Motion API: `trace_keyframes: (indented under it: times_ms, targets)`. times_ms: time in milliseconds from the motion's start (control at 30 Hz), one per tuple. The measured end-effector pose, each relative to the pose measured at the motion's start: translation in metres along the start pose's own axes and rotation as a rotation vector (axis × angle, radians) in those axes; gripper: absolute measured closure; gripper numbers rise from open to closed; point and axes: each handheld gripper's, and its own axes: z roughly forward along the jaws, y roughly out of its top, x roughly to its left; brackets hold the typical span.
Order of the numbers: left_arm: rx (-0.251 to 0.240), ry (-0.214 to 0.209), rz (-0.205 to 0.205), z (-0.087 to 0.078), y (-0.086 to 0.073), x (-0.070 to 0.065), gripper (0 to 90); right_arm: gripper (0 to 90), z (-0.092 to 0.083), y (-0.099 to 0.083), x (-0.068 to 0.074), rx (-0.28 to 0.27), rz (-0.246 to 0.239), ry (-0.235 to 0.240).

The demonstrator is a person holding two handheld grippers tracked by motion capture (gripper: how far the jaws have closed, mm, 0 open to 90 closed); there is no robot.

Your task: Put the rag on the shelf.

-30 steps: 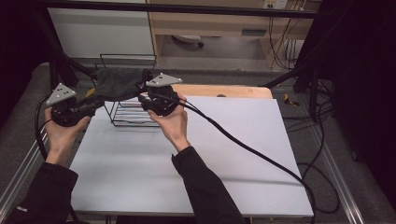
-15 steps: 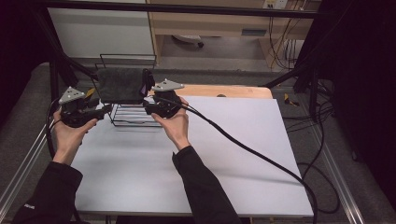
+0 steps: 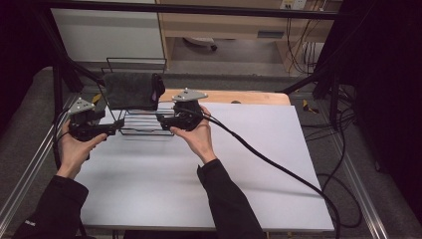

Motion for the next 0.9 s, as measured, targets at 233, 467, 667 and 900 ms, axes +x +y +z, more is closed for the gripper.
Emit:
trace_keyframes:
  times_ms: [233,467,667,900]
  targets:
    - [0.024,-0.024,0.009,0.000,-0.011,-0.011,10.8,10.5,-0.027,-0.004,-0.008,0.011,0.004,0.005]
    - [0.028,-0.066,0.029,-0.002,-0.019,-0.025,9.4,4.8,-0.057,-0.016,-0.020,0.070,-0.001,-0.013]
    - [0.025,-0.122,0.036,-0.005,-0.026,-0.040,9.1,2.5,-0.083,-0.034,-0.032,0.091,0.019,-0.029]
    - [0.031,-0.156,0.051,-0.005,-0.039,-0.056,9.0,0.8,-0.115,-0.063,-0.046,0.112,0.033,-0.032]
